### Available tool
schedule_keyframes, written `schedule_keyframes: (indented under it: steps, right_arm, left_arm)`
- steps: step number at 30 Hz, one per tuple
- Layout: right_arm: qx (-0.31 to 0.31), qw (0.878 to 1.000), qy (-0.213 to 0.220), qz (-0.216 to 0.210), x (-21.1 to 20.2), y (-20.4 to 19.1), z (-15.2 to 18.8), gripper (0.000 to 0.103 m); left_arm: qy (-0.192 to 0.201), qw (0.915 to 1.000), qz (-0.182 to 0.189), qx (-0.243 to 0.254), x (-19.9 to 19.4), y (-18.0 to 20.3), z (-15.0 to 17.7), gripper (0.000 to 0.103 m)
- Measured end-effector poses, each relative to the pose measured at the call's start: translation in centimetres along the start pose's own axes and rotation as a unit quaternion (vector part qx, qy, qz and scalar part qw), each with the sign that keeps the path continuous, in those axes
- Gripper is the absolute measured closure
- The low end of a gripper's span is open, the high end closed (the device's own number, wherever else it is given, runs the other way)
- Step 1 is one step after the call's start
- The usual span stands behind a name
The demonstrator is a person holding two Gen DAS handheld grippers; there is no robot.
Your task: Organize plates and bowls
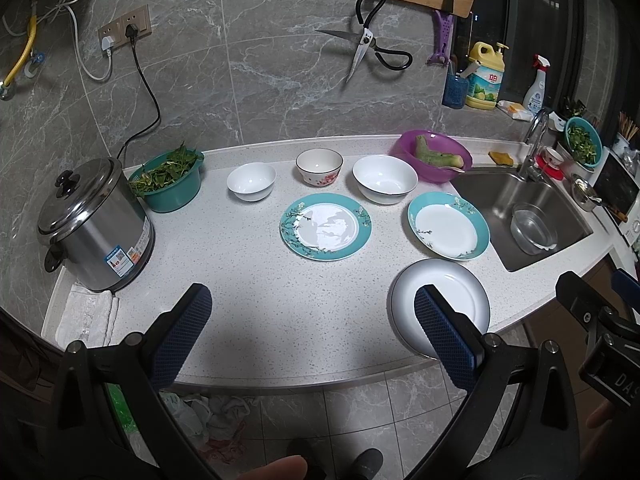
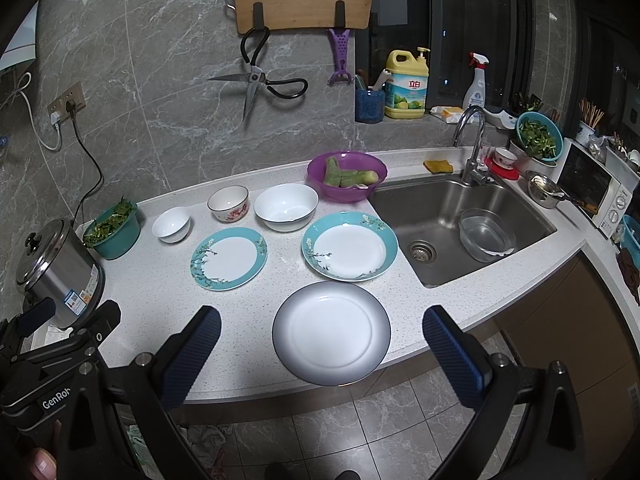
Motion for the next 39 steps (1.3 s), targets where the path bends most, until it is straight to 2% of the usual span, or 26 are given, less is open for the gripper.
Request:
schedule_keyframes:
  steps: [39]
  right_arm:
    - [0.000, 1.000, 0.000, 0.001, 0.5, -0.4, 0.0, 0.000]
  left_arm:
    - [-0.002, 1.0000, 0.000, 0.002, -0.1, 0.6, 0.3, 0.000]
Point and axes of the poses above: each gripper's, at about its wrist camera, not at the fingertips, and x roughly the way its jaws point, y to its right, z to its underside, the point moved 8 cm from there along x, roughly the way its jaws point, and after that the axes turned 11 degrees about -z, right-handed, at the moved point
